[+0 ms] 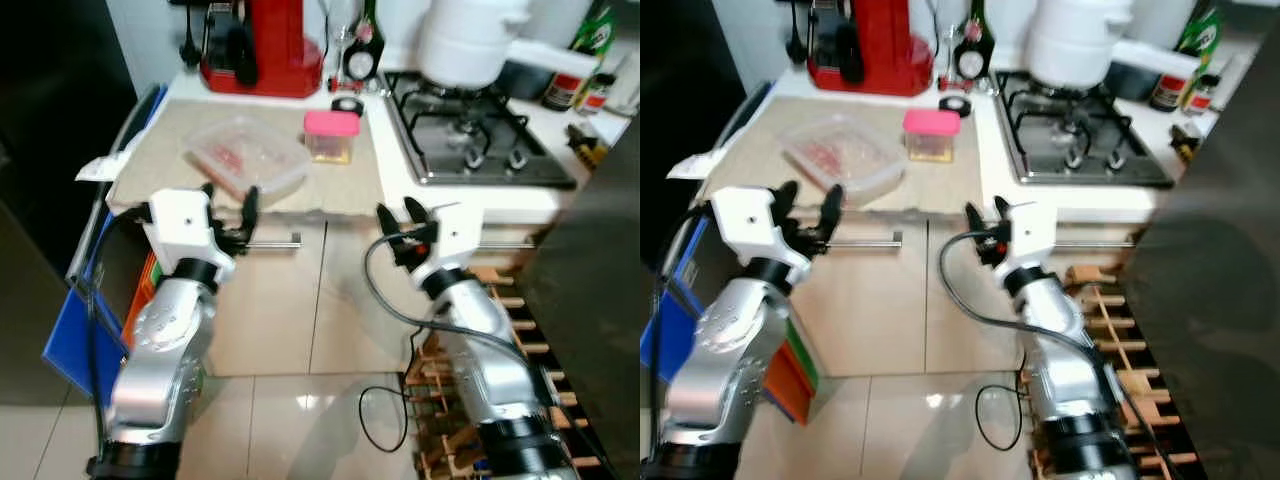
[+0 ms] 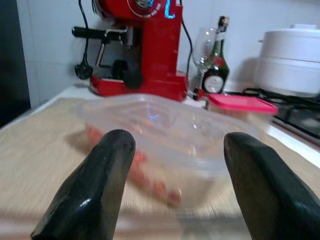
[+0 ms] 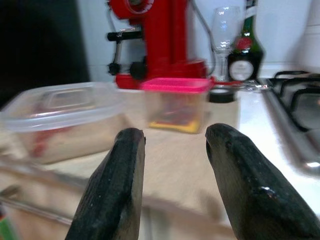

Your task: Restocking fridge

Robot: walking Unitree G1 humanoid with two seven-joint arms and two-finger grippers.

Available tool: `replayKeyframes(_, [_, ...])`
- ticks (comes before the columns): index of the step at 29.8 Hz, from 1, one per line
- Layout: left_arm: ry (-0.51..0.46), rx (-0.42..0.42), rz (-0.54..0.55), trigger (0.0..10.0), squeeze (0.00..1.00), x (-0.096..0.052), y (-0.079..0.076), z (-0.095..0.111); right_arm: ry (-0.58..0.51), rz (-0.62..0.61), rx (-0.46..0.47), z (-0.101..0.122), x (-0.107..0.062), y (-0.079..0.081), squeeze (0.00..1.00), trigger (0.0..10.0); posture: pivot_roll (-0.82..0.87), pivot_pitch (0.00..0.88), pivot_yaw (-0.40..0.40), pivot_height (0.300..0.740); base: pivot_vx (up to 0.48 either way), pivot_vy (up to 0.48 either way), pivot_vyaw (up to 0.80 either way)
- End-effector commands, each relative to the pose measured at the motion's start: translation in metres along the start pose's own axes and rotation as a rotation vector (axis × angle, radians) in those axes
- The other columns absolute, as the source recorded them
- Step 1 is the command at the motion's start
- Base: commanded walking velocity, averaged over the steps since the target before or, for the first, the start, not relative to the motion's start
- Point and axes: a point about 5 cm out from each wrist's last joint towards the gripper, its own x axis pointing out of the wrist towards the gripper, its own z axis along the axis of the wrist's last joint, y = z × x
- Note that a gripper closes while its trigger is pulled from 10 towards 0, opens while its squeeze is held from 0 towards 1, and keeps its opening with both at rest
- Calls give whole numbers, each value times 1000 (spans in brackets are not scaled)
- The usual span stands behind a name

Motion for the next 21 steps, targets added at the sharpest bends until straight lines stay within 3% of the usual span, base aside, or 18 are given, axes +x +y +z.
replayKeyframes(1, [-12, -18, -13, 10000, 0, 1, -8, 1, 19, -36, -18, -2, -5, -13, 0, 10000, 24, 0, -10, 740, 386, 285, 0])
replayKeyframes(6, [-19, -7, 14, 10000, 0, 5, -7, 4, 22, -25, -15, -4, -3, -11, 0, 10000, 27, 0, -10, 740, 365, 311, 0])
replayKeyframes(16, [12, 22, 98, 10000, 0, 11, -4, 3, 25, -14, -9, -6, -3, -8, 0, 10000, 22, 4, -8, 740, 0, 0, 0])
replayKeyframes(21, [17, 34, 121, 10000, 0, 22, -1, 7, 25, -13, -9, -6, -2, -8, 0, 10000, 21, 6, -7, 740, 0, 0, 0])
